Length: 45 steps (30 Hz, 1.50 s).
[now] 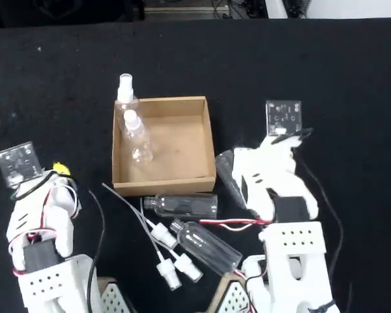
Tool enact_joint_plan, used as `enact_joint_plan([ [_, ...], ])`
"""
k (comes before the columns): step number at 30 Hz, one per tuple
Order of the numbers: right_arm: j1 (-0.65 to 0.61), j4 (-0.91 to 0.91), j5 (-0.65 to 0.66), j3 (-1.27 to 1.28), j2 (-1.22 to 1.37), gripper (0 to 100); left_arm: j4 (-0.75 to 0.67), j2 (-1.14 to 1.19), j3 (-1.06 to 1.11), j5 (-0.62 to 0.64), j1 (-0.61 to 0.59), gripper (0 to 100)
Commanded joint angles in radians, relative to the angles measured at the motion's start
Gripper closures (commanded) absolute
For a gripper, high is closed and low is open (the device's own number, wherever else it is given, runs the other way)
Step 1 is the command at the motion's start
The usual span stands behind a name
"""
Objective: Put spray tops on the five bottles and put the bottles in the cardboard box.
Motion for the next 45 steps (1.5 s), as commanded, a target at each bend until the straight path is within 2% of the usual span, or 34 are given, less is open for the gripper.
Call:
enact_joint_plan([
  [1, -0.094, 0.009, 0.006, -0.113, -0.044, 92.0, -0.002, -0.11, 0.024, 0.14, -0.074, 97],
  [4, -0.229, 0.005, -0.002, -0.119, -0.042, 92.0, -0.02, -0.216, 0.111, 0.178, -0.119, 94],
  [8, -0.364, -0.077, -0.038, -0.091, -0.021, 94.8, -0.261, -0.204, 0.199, 0.158, -0.125, 94],
  [10, -0.404, -0.135, -0.015, -0.085, 0.03, 96.7, -0.367, -0.195, 0.248, 0.166, -0.117, 94],
  [13, -0.44, -0.219, -0.005, -0.091, 0.157, 97.4, -0.47, -0.184, 0.306, 0.161, -0.073, 94],
  [22, -0.466, -0.284, -0.006, -0.239, 0.587, 98.8, -0.311, -0.176, 0.303, 0.163, -0.051, 94],
  [27, -0.474, -0.284, -0.008, -0.328, 0.746, 98.8, -0.298, -0.176, 0.303, 0.161, -0.051, 94],
  [40, -0.482, -0.293, -0.009, -0.466, 0.946, 98.8, -0.298, -0.176, 0.303, 0.16, -0.048, 94],
  [45, -0.493, -0.384, -0.011, -0.456, 0.966, 98.8, -0.298, -0.176, 0.303, 0.16, -0.048, 94],
])
